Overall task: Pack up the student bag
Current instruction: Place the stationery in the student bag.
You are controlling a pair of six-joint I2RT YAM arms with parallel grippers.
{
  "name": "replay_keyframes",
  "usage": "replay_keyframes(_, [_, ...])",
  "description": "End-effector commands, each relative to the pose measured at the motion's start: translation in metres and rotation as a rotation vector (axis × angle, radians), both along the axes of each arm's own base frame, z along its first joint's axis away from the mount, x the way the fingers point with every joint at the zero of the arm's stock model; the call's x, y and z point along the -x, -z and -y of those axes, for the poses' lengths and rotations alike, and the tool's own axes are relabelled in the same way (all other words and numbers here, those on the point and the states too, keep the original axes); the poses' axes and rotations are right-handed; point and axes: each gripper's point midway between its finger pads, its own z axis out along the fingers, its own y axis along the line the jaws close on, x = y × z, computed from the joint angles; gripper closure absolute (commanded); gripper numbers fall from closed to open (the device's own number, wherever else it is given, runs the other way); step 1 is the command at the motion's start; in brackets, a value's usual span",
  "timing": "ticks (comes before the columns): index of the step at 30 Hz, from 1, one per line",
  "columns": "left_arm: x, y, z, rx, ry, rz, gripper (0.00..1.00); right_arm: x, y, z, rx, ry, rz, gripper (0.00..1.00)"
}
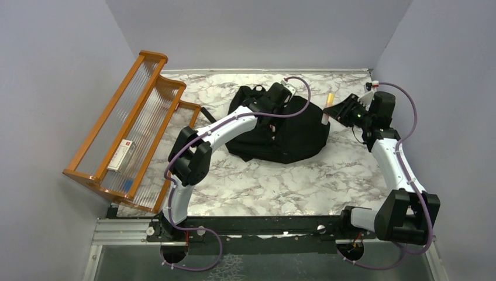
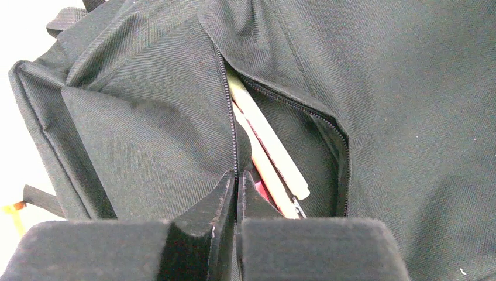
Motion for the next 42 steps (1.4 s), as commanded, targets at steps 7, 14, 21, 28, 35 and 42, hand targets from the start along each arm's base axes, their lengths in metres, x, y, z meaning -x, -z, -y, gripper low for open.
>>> replay_keyframes(7, [-0.013, -0.039, -0.006, 0.021, -0.054, 0.092, 1.00, -0.005, -0.027, -0.040, -0.107, -0.171, 0.022, 0.99])
replay_keyframes(14, [-0.010, -0.049, -0.007, 0.070, -0.081, 0.098, 1.00, -0.006, -0.013, -0.089, -0.137, -0.248, -0.050, 0.99])
replay_keyframes(21, [-0.007, -0.057, -0.012, 0.093, -0.102, 0.115, 1.00, -0.006, 0.009, -0.132, -0.132, -0.335, -0.164, 0.99])
replay_keyframes(28, [-0.007, -0.063, -0.014, 0.130, -0.126, 0.130, 1.00, -0.004, 0.029, -0.150, -0.107, -0.395, -0.262, 0.99])
replay_keyframes(35, [-0.007, -0.064, -0.013, 0.148, -0.127, 0.133, 1.00, -0.002, 0.045, -0.159, -0.080, -0.453, -0.316, 0.99])
replay_keyframes(42, [-0.005, -0.062, -0.011, 0.151, -0.119, 0.125, 1.00, -0.006, 0.055, -0.169, -0.073, -0.505, -0.338, 0.99])
